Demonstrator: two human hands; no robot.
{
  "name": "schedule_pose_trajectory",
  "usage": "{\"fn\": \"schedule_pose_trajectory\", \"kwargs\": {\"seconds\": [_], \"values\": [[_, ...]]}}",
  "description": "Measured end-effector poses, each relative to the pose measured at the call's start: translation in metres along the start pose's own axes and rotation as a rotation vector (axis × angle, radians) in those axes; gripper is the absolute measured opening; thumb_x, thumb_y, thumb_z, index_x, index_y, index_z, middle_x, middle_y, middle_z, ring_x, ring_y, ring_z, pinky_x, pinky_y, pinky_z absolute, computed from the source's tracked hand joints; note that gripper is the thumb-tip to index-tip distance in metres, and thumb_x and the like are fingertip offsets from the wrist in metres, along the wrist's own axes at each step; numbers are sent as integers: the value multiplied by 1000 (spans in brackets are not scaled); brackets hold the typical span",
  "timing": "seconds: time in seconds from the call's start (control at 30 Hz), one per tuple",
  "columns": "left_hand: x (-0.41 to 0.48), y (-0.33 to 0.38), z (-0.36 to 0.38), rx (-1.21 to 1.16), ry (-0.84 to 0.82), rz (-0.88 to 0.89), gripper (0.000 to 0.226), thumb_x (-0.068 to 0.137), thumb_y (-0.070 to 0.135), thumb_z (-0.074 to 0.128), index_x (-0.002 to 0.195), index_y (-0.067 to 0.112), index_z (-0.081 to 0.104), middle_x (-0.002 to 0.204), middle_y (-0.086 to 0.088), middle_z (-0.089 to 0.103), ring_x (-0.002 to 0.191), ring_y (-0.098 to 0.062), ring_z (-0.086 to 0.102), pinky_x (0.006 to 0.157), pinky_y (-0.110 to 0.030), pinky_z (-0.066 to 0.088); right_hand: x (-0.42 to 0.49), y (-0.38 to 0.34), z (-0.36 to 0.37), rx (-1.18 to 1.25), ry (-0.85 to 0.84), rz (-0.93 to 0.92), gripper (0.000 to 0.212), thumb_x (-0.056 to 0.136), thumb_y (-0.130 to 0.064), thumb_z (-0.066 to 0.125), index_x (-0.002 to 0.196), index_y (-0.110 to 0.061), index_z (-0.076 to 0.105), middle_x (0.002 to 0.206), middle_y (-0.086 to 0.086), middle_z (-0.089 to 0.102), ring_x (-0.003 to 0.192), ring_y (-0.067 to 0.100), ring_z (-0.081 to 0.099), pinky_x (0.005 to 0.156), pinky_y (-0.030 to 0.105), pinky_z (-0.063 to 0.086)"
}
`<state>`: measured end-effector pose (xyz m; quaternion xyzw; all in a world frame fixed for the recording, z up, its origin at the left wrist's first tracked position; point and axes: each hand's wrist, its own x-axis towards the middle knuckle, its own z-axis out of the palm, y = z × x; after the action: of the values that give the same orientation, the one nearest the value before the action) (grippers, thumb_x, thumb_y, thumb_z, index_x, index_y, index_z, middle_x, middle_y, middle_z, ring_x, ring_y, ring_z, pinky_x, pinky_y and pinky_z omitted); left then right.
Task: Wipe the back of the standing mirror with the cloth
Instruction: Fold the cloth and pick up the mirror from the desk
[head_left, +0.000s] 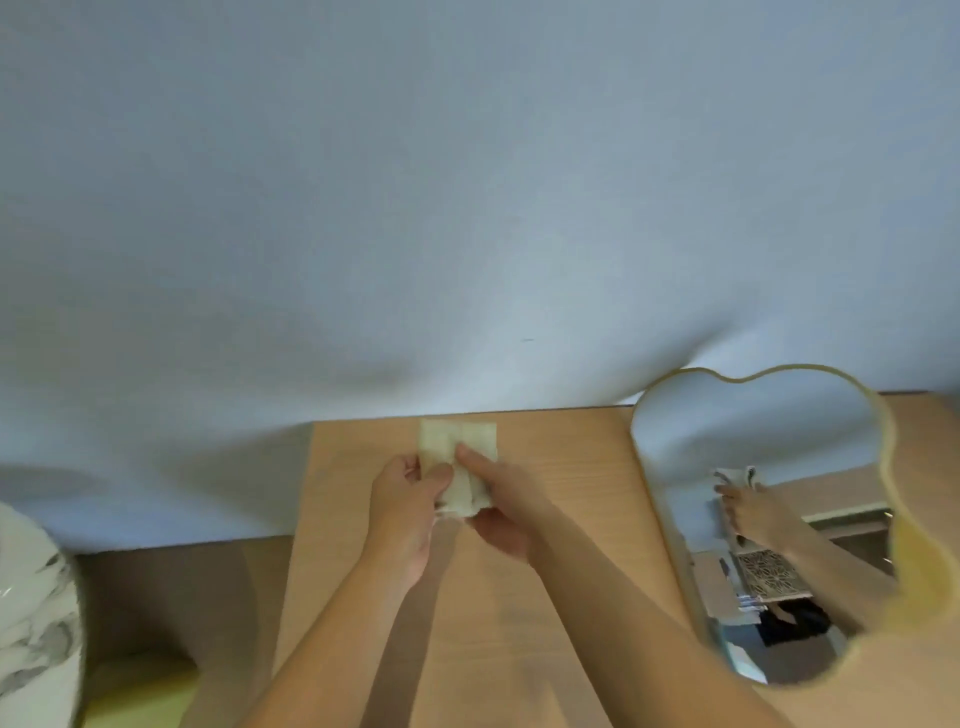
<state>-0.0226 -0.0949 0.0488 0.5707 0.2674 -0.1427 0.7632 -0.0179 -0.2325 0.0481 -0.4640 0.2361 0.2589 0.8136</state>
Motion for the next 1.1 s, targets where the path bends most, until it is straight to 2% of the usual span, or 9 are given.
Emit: {"fn": "schedule_pose_trajectory", "kwargs": {"seconds": [0.07, 0.13, 0.3, 0.43, 0.57, 0.63, 0.73, 0.87, 1.1], "values": [[-26, -9, 26, 123, -53, 70, 14, 96, -1, 69, 109, 3, 69, 105, -23, 76, 98, -37, 75, 88, -56, 60, -40, -9, -25, 19, -2, -103, 40, 99, -16, 69, 130, 8, 63, 128, 29, 70, 118, 40, 69, 90, 41, 60], [-55, -20, 55, 265, -107, 157, 7, 95, 4, 71, 99, 9, 70, 94, -23, 74, 86, -31, 73, 79, -55, 60, -84, -17, -49, -36, 23, -198, 35, 100, -11, 65, 132, 4, 62, 127, 27, 71, 119, 41, 69, 92, 43, 60], [-129, -42, 147, 483, -326, 363, 9, 94, 10, 75, 95, 14, 66, 80, -10, 72, 75, -26, 68, 67, -44, 54, -198, -46, -115, -253, 420, -441, 22, 95, -3, 69, 116, -4, 73, 110, 19, 79, 106, 38, 75, 88, 45, 63], [-183, -47, 226, 507, -532, 419, 45, 92, 33, 73, 131, 16, 62, 111, -7, 76, 106, -23, 73, 94, -36, 56, -288, -73, -172, -240, 688, -644, 18, 92, -1, 72, 110, -4, 76, 100, 14, 82, 96, 33, 78, 83, 45, 64], [-202, -61, 304, 677, -546, 571, 63, 105, 31, 59, 159, 9, 39, 160, -12, 45, 149, -22, 43, 116, -24, 30, -355, -91, -242, -131, 834, -818, 13, 92, -11, 75, 101, -19, 77, 97, 8, 83, 88, 24, 80, 73, 36, 64], [-205, -71, 346, 802, -504, 660, 76, 105, 30, 59, 166, 4, 21, 173, -14, 23, 160, -26, 21, 125, -30, 17, -373, -98, -276, -106, 840, -848, 16, 91, -14, 74, 98, -28, 77, 99, 8, 81, 90, 23, 79, 74, 39, 64], [-197, -88, 395, 965, -383, 737, 95, 101, 28, 62, 167, 0, 0, 177, -18, 2, 163, -31, 5, 130, -41, 10, -371, -102, -325, -71, 825, -799, 15, 91, -12, 73, 100, -24, 76, 101, 11, 80, 93, 29, 78, 81, 47, 64], [-171, -107, 424, 1083, -213, 676, 97, 98, 13, 62, 166, -2, -6, 177, -19, -4, 163, -35, 7, 129, -44, 16, -343, -101, -366, -112, 769, -643, 14, 88, -12, 76, 101, -17, 76, 93, 8, 81, 84, 24, 79, 74, 45, 66], [-154, -116, 438, 891, -171, 409, 100, 94, -16, 52, 168, 13, -9, 179, -1, -8, 164, -22, -3, 130, -40, 21, -307, -90, -376, -121, 582, -515, 26, 83, -5, 76, 95, -28, 79, 93, 5, 82, 87, 25, 80, 71, 44, 66]]}}
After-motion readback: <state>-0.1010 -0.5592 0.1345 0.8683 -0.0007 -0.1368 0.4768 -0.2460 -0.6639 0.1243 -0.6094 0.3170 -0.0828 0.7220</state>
